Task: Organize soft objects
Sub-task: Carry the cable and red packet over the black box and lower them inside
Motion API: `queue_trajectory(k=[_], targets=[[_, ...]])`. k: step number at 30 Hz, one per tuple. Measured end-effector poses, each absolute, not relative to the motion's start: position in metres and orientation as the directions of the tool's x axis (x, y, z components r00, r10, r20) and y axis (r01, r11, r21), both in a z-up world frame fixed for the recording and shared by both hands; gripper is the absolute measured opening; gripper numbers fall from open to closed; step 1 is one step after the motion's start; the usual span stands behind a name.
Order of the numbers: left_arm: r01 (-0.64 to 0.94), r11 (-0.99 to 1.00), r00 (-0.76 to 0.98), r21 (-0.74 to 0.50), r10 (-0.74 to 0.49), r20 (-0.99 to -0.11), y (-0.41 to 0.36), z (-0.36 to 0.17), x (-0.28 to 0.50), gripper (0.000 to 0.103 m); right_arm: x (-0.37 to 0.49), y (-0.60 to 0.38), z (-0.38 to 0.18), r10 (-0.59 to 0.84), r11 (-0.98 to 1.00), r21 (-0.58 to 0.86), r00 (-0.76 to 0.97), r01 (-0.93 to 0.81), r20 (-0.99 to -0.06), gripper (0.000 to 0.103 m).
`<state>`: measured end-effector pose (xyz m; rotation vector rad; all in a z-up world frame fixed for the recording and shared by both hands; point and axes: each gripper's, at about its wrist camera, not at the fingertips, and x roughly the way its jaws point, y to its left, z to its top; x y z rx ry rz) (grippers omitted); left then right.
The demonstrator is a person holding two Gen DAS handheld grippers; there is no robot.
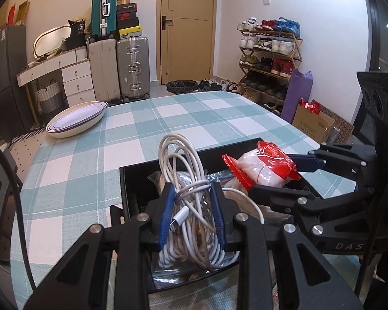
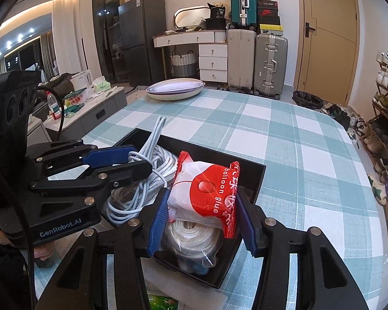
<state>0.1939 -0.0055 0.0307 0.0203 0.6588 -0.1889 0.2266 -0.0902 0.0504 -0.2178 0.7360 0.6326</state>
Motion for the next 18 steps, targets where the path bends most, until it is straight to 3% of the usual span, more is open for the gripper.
queue_trajectory(k=[18], targets=[[0.176, 0.980, 0.720, -0.088, -0.189, -0.667, -0.0085, 0.0232, 0.1918, 0.027, 0.2302, -0.0895, 0.0487, 0.489, 0.750, 0.033, 0.520, -0.660, -0.700, 0.050]])
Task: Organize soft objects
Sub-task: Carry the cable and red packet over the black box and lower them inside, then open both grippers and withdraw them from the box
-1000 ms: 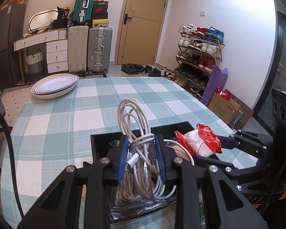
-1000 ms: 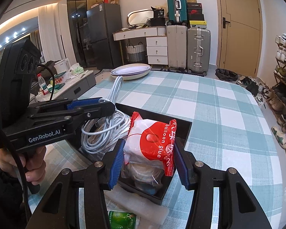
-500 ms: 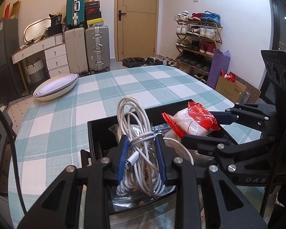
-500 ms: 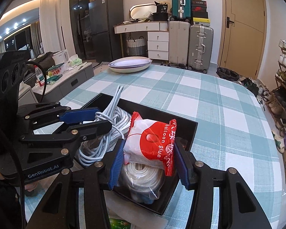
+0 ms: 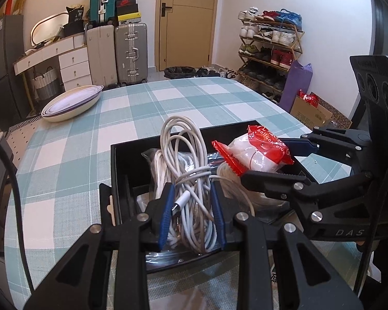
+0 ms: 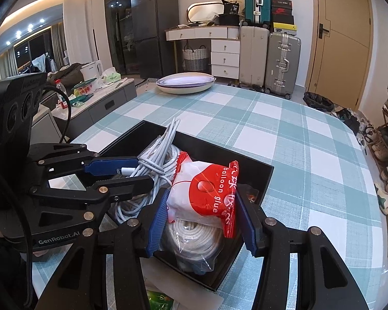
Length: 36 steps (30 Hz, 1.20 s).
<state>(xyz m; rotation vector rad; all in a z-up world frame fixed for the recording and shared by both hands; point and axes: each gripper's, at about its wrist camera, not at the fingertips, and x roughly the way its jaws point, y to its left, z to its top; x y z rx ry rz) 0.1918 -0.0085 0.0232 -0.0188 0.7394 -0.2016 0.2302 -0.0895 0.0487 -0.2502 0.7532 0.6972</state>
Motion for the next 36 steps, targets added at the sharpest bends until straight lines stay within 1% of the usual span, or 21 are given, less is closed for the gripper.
queue_trajectory(k=[9, 12, 14, 15, 16, 17, 18, 20, 21, 22, 24, 27, 30, 36], targets=[[0.179, 0.979, 0.708, -0.101, -0.200, -0.677, -0.009, 0.023, 0.188, 0.027, 0.232, -0.088, 0.048, 0.493, 0.743, 0.030, 0.518, -0.668, -0.699, 0.051], [0.181, 0.979, 0.705, -0.096, -0.197, -0.682, -0.009, 0.024, 0.190, 0.030, 0.229, -0.088, 0.049, 0.504, 0.738, 0.029, 0.523, -0.674, -0.688, 0.056], [0.184, 0.978, 0.704, -0.095, -0.198, -0.682, -0.007, 0.025, 0.191, 0.038, 0.223, -0.090, 0.053, 0.514, 0.738, 0.016, 0.547, -0.674, -0.661, 0.066], [0.184, 0.978, 0.706, -0.100, -0.202, -0.678, -0.006, 0.027, 0.190, 0.041, 0.220, -0.092, 0.055, 0.515, 0.739, 0.011, 0.555, -0.673, -0.653, 0.070], [0.181, 0.978, 0.712, -0.103, -0.203, -0.672, -0.005, 0.029, 0.188, 0.050, 0.217, -0.094, 0.058, 0.514, 0.743, 0.007, 0.564, -0.669, -0.646, 0.076], [0.176, 0.979, 0.721, -0.099, -0.197, -0.664, -0.004, 0.032, 0.186, 0.055, 0.215, -0.096, 0.060, 0.511, 0.746, 0.003, 0.569, -0.666, -0.644, 0.083], [0.171, 0.981, 0.729, -0.093, -0.189, -0.657, -0.003, 0.034, 0.183, 0.057, 0.212, -0.099, 0.063, 0.506, 0.750, -0.002, 0.576, -0.661, -0.642, 0.086], [0.166, 0.982, 0.742, -0.086, -0.182, -0.645, -0.001, 0.041, 0.176, 0.059, 0.206, -0.106, 0.068, 0.500, 0.759, -0.004, 0.588, -0.651, -0.636, 0.097], [0.162, 0.983, 0.745, -0.085, -0.179, -0.642, 0.000, 0.043, 0.174, 0.069, 0.203, -0.110, 0.070, 0.497, 0.767, 0.002, 0.593, -0.642, -0.633, 0.099], [0.151, 0.986, 0.750, -0.077, -0.165, -0.640, 0.001, 0.046, 0.170, 0.086, 0.200, -0.114, 0.072, 0.497, 0.773, 0.008, 0.597, -0.635, -0.630, 0.102], [0.118, 0.992, 0.776, -0.054, -0.126, -0.618, 0.003, 0.051, 0.160, 0.103, 0.194, -0.124, 0.076, 0.499, 0.785, 0.030, 0.602, -0.619, -0.623, 0.102], [0.093, 0.995, 0.788, -0.047, -0.102, -0.607, 0.007, 0.053, 0.148, 0.103, 0.185, -0.136, 0.077, 0.505, 0.794, 0.068, 0.593, -0.604, -0.627, 0.102], [0.085, 0.995, 0.793, -0.060, -0.104, -0.600, 0.012, 0.053, 0.135, 0.103, 0.172, -0.143, 0.076, 0.492, 0.802, 0.060, 0.599, -0.594, -0.632, 0.102], [0.073, 0.997, 0.798, -0.030, -0.077, -0.598, 0.012, 0.050, 0.114, 0.103, 0.149, -0.152, 0.068, 0.478, 0.808, 0.062, 0.590, -0.586, -0.651, 0.102]])
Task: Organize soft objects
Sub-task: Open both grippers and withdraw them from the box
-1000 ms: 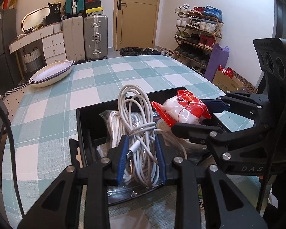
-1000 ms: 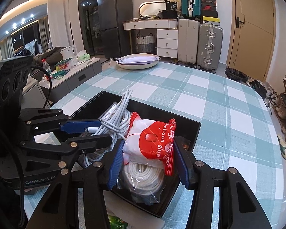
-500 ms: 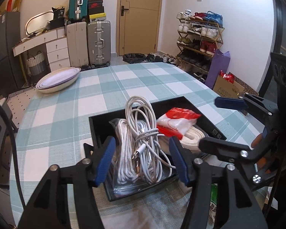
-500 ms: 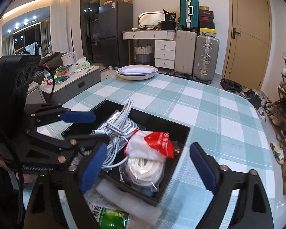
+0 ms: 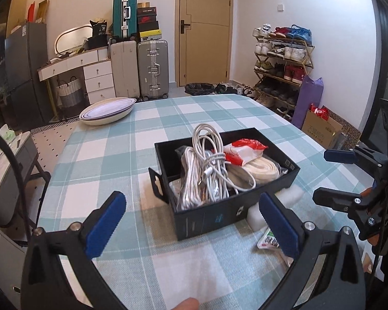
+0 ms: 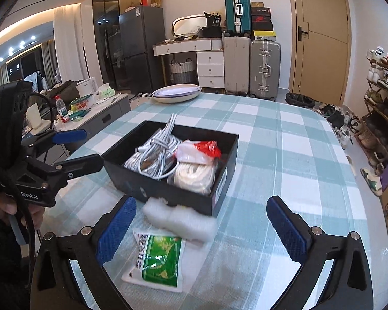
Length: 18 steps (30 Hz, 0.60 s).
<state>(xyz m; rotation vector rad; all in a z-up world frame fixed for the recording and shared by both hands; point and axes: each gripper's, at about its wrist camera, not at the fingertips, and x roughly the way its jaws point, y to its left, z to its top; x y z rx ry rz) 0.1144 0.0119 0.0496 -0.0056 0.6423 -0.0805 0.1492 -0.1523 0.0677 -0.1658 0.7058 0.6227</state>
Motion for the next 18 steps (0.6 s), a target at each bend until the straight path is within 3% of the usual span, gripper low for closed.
queue_trajectory(k=[18], targets=[[0.043, 0.999, 0.794, 0.014, -0.026, -0.607, 0.008, 0.037, 0.088, 0.103, 0.127, -0.141, 0.035, 0.455, 0.783, 0.057, 0.508, -0.620, -0.732, 0.102]])
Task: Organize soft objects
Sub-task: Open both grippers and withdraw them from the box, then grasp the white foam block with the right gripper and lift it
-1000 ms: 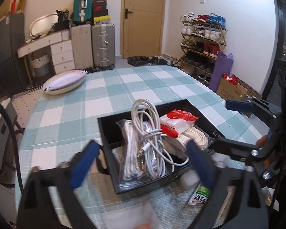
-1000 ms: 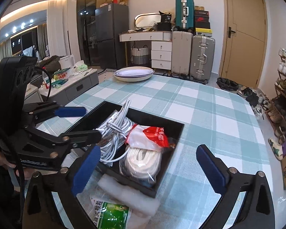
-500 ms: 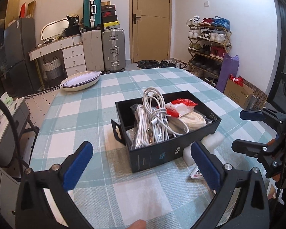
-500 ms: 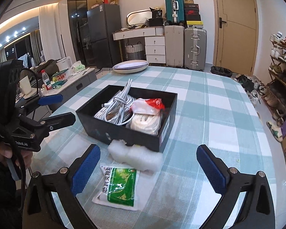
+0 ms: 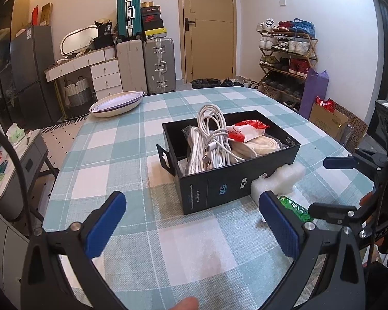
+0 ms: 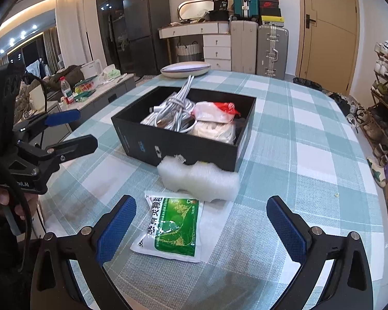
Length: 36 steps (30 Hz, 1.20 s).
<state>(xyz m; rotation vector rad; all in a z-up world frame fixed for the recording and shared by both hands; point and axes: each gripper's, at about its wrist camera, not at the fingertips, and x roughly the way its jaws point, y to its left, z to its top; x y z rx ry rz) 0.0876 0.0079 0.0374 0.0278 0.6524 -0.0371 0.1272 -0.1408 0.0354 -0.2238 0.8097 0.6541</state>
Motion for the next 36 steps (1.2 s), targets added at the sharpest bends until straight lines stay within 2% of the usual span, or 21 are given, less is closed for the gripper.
queue_trajectory(k=[7, 19, 36], targets=[[0.045, 0.999, 0.786, 0.011, -0.028, -0.618, 0.009, 0.034, 0.087, 0.103, 0.130, -0.143, 0.027, 0.423, 0.781, 0.031, 0.492, -0.624, -0.761, 0.102], [0.053, 0.998, 0.767, 0.019, -0.029, -0.641, 0.007, 0.025, 0.092, 0.103, 0.158, -0.165, 0.001, 0.214, 0.859, -0.098, 0.526, -0.503, -0.823, 0.103], [0.081, 0.997, 0.729, 0.015, -0.049, -0.683, 0.006, 0.013, 0.096, 0.103, 0.142, -0.120, -0.007, 0.305, 0.788, -0.059, 0.472, -0.613, -0.827, 0.102]])
